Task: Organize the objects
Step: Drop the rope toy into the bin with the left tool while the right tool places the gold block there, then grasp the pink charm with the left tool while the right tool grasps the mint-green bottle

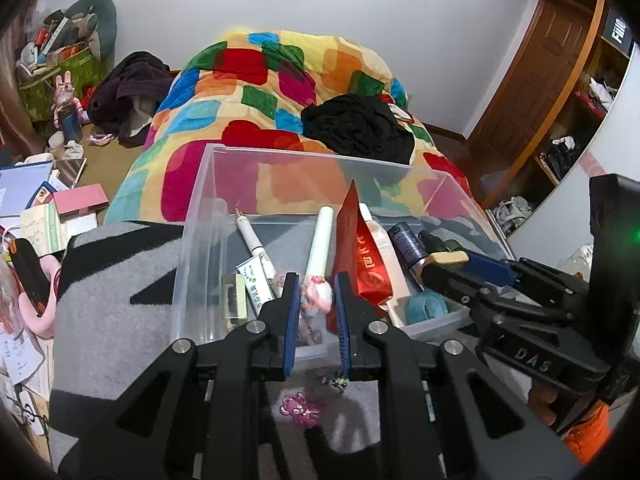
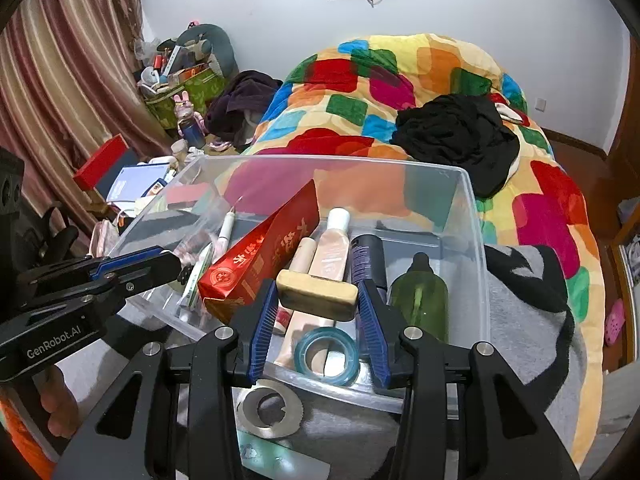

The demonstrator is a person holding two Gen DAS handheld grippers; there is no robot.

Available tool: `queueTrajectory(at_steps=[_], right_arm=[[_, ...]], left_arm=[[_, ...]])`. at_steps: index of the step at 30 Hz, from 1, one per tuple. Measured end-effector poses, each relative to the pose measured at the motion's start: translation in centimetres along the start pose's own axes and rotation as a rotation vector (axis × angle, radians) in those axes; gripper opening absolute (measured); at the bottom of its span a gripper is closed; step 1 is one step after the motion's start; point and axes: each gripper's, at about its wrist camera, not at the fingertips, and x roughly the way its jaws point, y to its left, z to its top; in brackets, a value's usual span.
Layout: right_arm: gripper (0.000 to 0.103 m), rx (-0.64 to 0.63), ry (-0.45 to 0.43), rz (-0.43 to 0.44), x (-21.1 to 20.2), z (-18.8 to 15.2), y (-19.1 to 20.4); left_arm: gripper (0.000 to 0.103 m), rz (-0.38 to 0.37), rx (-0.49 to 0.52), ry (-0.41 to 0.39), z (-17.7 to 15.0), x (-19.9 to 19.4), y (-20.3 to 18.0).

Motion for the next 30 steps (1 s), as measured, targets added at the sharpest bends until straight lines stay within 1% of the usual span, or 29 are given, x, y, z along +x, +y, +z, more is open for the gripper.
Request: queueTrajectory(at_steps=[3, 6, 7, 9, 11, 12, 13, 14, 15, 16, 17, 18, 21, 23, 26, 30], right_arm=[[0.04, -0.005, -0.003, -0.003, -0.2, 0.0, 0.2], [0.049, -0.006, -0.008, 0.005, -0.6, 0.1, 0.3], [0.054, -0.009, -0.016, 0.001, -0.9, 0.1, 0.4], [0.056, -0.016, -0.032, -0.011, -1.5, 0.1, 0.6], [0.056, -0.027, -0.04, -0.011, -2.0, 0.1, 0.8], [0.056, -0.032, -0.044, -0.01, -2.3, 0.1, 0.9], [0.057, -0.036, -0.049, -0.01, -2.7, 0.0, 1.0], [0.06, -0.038, -0.055, -0.01, -3.1, -0.1, 1.0], [0.062, -0.039, -0.062, -0.009, -3.4, -0.1, 1.1], [0.067, -0.038, -0.073, -0.01, -3.8, -0.2, 1.1], [0.069, -0.038, -0.083, -0.011, -4.2, -0.3, 1.2], [0.069, -0.041, -0.094, -0.015, -4.6, -0.4, 1.3], [0.07, -0.058, -0.11, -0.024, -5.7, -0.6, 1.6], [0.074, -0.067, -0.121, -0.032, -6.4, -0.9, 1.8], [0.081, -0.074, -0.135, -0.035, -7.2, -1.5, 2.0], [0.082, -0.083, -0.135, -0.034, -7.9, -2.5, 2.1]], left_arm=[[0.016, -0.003, 0.008, 0.002, 0.0, -0.2, -0.3], [0.019, 0.0, 0.02, 0.002, -0.1, -0.5, -0.6], [0.021, 0.003, 0.022, 0.0, -0.2, -0.6, -0.6], [0.025, 0.011, 0.027, -0.008, -0.3, -1.0, -0.7], [0.034, 0.021, 0.033, -0.022, -0.4, -1.6, -0.9], [0.036, 0.026, 0.036, -0.03, -0.5, -2.0, -1.0], [0.043, 0.031, 0.038, -0.038, -0.5, -2.3, -1.1], [0.051, 0.041, 0.041, -0.049, -0.6, -2.7, -1.2], [0.054, 0.049, 0.044, -0.061, -0.7, -3.2, -1.3], [0.058, 0.056, 0.047, -0.073, -0.7, -3.6, -1.4], [0.06, 0.066, 0.054, -0.085, -0.8, -4.0, -1.5], [0.061, 0.072, 0.061, -0.094, -0.9, -4.4, -1.6], [0.068, 0.086, 0.075, -0.115, -1.3, -5.4, -1.9], [0.073, 0.099, 0.083, -0.129, -1.7, -6.1, -2.0], [0.078, 0.113, 0.094, -0.14, -2.3, -6.8, -2.1], [0.08, 0.128, 0.102, -0.133, -3.5, -7.3, -2.0]])
